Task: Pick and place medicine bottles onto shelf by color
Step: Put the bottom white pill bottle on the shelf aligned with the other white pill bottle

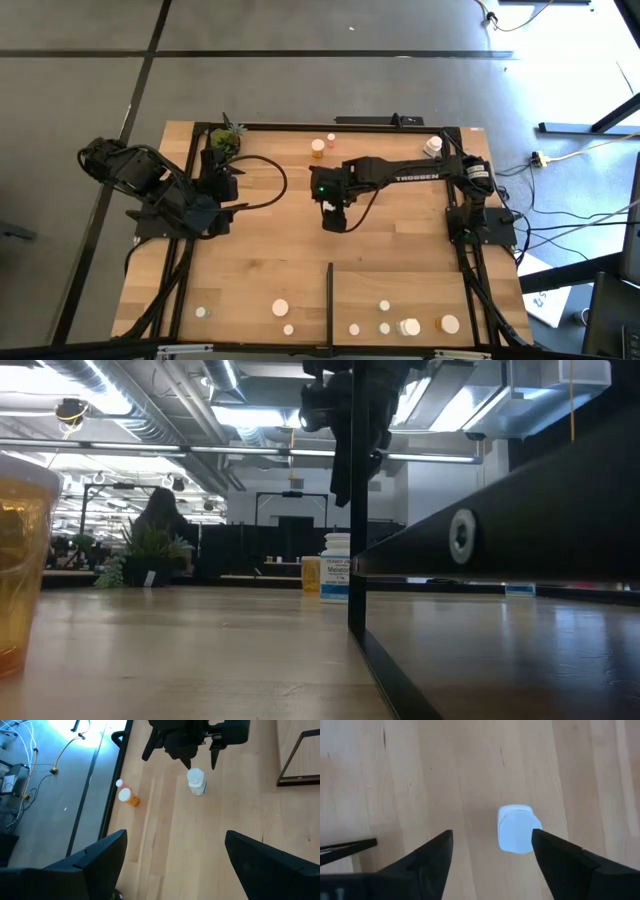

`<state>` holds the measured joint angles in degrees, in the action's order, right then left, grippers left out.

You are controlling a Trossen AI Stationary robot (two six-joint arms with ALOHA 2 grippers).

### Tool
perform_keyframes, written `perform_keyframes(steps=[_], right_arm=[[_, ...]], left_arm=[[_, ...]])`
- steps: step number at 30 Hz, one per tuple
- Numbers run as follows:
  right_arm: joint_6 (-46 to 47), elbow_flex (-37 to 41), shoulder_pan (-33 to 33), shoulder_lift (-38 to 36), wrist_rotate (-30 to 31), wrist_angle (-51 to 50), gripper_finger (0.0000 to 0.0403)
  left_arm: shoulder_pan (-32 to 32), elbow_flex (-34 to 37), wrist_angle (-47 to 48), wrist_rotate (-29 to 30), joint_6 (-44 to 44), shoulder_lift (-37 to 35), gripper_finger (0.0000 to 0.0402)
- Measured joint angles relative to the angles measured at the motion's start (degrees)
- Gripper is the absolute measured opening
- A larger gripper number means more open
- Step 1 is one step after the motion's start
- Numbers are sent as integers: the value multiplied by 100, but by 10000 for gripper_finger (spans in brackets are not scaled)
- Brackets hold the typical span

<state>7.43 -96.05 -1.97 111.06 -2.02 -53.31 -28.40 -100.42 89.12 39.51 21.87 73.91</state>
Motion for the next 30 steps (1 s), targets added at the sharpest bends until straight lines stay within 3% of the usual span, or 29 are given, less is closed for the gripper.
perform_keyframes(steps=[7,25,30], right_arm=[[-169,107,155,1,773,16,280],[-469,98,-153,384,635,121,280],[-455,98,-234,451,332,93,280]], left_arm=[[0,0,0,0,0,0,331],[-4,2,-7,0,0,2,331],[-2,2,-7,0,2,2,331]])
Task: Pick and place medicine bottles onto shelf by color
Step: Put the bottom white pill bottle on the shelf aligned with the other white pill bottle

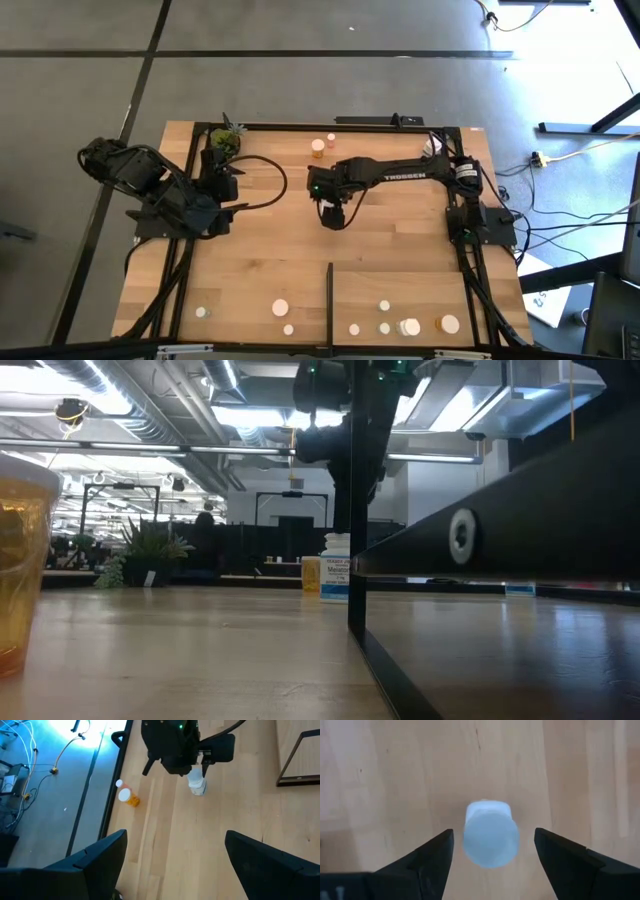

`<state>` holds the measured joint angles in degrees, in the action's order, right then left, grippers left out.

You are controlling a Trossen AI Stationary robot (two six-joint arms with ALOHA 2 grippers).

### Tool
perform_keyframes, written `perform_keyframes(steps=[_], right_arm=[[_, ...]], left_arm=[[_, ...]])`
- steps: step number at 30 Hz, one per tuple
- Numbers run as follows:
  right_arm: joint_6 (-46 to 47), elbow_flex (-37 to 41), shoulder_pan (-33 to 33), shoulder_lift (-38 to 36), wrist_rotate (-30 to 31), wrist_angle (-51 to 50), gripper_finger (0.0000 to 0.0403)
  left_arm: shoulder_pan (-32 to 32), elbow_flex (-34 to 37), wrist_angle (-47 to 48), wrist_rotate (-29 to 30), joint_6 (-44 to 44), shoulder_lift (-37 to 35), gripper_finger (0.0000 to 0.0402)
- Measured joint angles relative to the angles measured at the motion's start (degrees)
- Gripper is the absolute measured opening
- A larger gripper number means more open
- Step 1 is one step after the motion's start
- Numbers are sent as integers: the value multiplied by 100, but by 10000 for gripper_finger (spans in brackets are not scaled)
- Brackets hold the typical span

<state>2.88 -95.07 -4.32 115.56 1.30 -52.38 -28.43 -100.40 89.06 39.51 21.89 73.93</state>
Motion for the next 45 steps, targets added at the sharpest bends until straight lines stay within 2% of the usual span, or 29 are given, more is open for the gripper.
perform_keyframes(steps=[19,24,33,45], right_arm=[[-48,2,-44,534,-96,20,278],[-38,2,-44,532,-98,66,252],[-14,0,-42,529,-97,72,174],[-188,-190,196,453,-86,-296,176]], left_arm=[[2,0,0,1,-2,0,331],[2,0,0,2,-2,0,331],[2,0,0,0,-2,0,331],[2,0,0,2,0,0,331]])
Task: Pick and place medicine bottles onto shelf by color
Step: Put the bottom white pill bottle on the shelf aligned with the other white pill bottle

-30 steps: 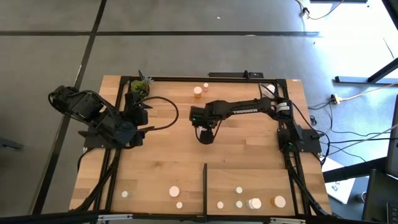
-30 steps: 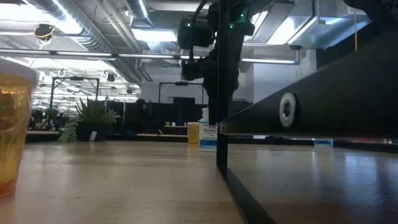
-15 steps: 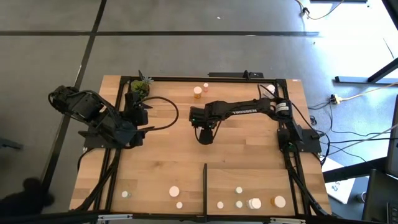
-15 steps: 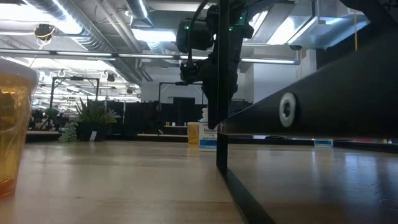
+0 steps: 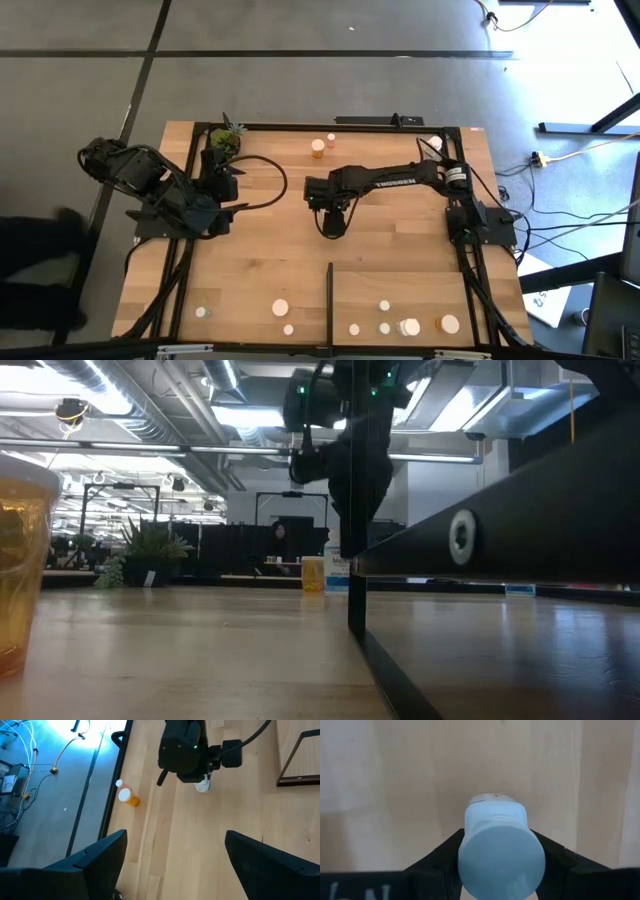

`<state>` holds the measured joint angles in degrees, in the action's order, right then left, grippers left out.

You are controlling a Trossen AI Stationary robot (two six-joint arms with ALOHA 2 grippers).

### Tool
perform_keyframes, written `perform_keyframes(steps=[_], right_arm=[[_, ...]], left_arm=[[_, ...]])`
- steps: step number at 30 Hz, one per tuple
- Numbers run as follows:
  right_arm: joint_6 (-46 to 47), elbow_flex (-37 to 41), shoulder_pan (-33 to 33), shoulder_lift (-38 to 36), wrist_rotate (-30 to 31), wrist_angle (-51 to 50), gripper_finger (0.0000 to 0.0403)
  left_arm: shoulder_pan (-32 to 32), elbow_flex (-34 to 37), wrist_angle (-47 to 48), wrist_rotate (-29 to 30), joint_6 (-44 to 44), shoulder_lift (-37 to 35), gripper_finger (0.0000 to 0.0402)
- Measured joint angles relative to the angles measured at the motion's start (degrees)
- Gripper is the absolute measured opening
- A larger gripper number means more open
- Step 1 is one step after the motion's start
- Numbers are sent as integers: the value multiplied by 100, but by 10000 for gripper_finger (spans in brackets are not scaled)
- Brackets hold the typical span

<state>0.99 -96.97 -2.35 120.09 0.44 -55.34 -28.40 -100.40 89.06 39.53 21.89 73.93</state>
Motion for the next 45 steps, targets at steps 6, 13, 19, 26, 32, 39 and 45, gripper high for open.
perform_keyframes(steps=[6,13,19,26,32,39,45], right_arm=[[-10,-556,278,-4,-2,-780,175],[64,-1375,674,-4,6,-1988,174],[661,-1987,1013,-11,139,-2853,178],[1259,-2296,1436,-120,146,-3433,176],[1748,-2275,1794,-545,516,-3472,177],[2282,-2275,2183,-1022,604,-3476,178],[2575,-2275,2644,-1214,603,-3470,176]], left_arm=[[0,0,0,-1,-2,0,331],[0,0,0,0,-154,0,331],[-1,0,0,0,-153,0,331],[0,0,-139,-116,-350,0,331],[-4,0,-867,-927,-1177,-12,331],[72,0,-1118,-1350,-1501,-11,331],[325,165,-1637,-1578,-1757,7,331]])
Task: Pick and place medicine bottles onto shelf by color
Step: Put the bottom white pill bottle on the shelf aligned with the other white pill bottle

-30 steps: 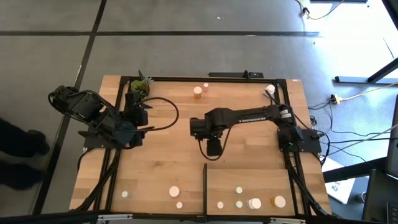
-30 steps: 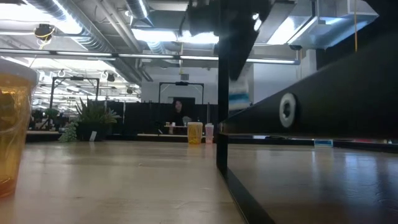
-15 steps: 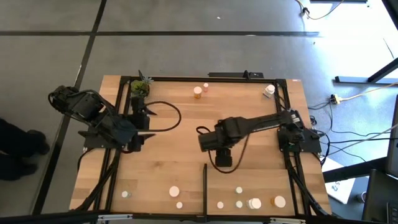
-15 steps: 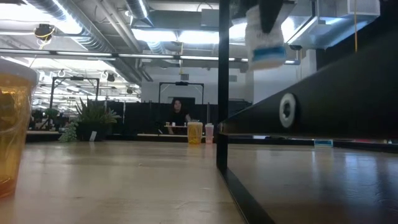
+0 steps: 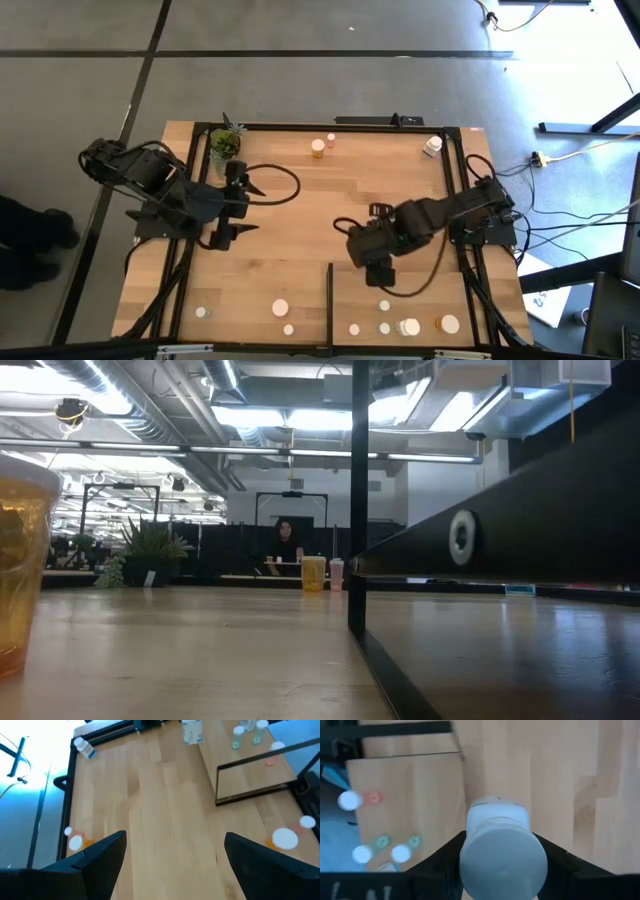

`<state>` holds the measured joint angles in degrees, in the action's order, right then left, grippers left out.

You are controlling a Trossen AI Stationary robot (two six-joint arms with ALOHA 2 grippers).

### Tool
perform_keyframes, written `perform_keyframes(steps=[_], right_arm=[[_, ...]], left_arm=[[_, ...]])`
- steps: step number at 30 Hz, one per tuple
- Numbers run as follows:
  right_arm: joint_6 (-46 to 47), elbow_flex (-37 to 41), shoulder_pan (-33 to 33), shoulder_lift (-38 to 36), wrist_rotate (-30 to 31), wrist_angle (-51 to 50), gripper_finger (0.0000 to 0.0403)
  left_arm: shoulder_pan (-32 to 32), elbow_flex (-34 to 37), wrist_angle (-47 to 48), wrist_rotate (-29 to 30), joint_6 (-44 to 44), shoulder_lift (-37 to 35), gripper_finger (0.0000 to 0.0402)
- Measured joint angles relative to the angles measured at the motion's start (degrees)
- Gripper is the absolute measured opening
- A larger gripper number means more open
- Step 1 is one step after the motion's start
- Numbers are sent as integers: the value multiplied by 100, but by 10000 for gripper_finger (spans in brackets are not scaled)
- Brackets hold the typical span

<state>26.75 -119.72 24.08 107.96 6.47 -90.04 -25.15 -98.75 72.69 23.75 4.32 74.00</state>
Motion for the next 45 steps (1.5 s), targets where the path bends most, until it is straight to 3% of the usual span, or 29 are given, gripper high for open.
perform_keyframes(steps=[6,12,19,31,38,45], right_arm=[[573,354,469,-364,-3,19,176],[1402,1566,797,-1237,302,0,177],[1974,2904,1355,-1914,106,560,178],[2106,3848,2167,-1991,36,1960,179],[1947,4128,2270,-1992,-52,2330,179],[1795,4455,2271,-1984,-217,2753,179]], left_arm=[[29,19,-193,-345,-4,0,331],[-20,19,-739,-647,-128,0,331],[-200,19,-1010,-658,-54,4,331],[-386,240,-1984,-915,-42,302,331],[-462,894,-2830,-1005,-33,293,331],[-483,967,-3126,-998,66,289,331]])
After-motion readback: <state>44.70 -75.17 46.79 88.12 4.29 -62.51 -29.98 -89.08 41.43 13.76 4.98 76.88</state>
